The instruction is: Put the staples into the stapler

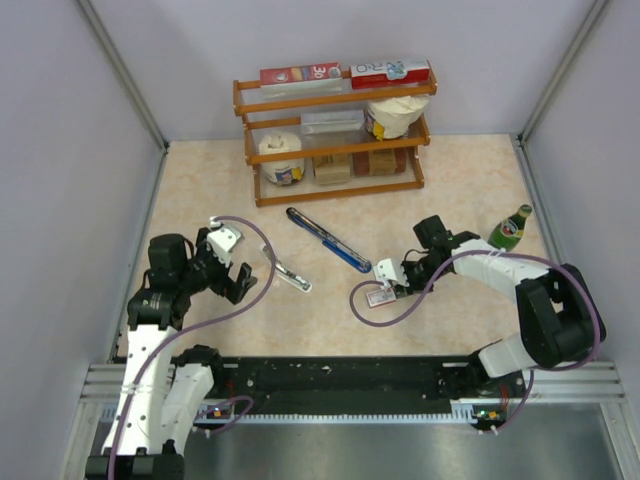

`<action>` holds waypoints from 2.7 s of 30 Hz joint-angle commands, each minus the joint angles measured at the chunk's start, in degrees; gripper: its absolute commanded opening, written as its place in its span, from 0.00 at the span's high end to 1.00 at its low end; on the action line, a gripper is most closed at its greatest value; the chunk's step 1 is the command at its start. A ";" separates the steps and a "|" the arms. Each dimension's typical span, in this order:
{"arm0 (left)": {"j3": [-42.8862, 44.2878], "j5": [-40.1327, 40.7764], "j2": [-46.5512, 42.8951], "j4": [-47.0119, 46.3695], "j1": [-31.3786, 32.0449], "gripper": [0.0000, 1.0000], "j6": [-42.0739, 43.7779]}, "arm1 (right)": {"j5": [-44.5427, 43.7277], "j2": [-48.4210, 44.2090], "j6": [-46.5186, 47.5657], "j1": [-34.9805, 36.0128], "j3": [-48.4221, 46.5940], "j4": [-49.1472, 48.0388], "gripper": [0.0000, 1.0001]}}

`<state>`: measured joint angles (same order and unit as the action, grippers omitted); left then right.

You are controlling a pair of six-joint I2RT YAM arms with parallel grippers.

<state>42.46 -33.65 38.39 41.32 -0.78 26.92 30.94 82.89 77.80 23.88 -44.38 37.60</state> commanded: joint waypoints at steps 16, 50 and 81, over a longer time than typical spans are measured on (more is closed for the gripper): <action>-0.71 -0.19 -0.51 -2.74 -0.45 0.01 0.15 | 0.61 0.70 -0.28 0.38 -1.76 0.01 0.93; -0.97 -0.10 -0.69 -2.82 -0.54 0.01 0.50 | -4.30 -8.10 -5.11 0.29 1.92 -10.61 1.00; -1.06 -0.10 -1.21 -2.74 -0.81 0.01 0.42 | -26.02 2.62 -10.92 0.03 9.93 -45.78 1.00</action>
<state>41.56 -33.39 37.98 40.66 -1.10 26.96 5.28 84.33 67.29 23.83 -34.04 -8.12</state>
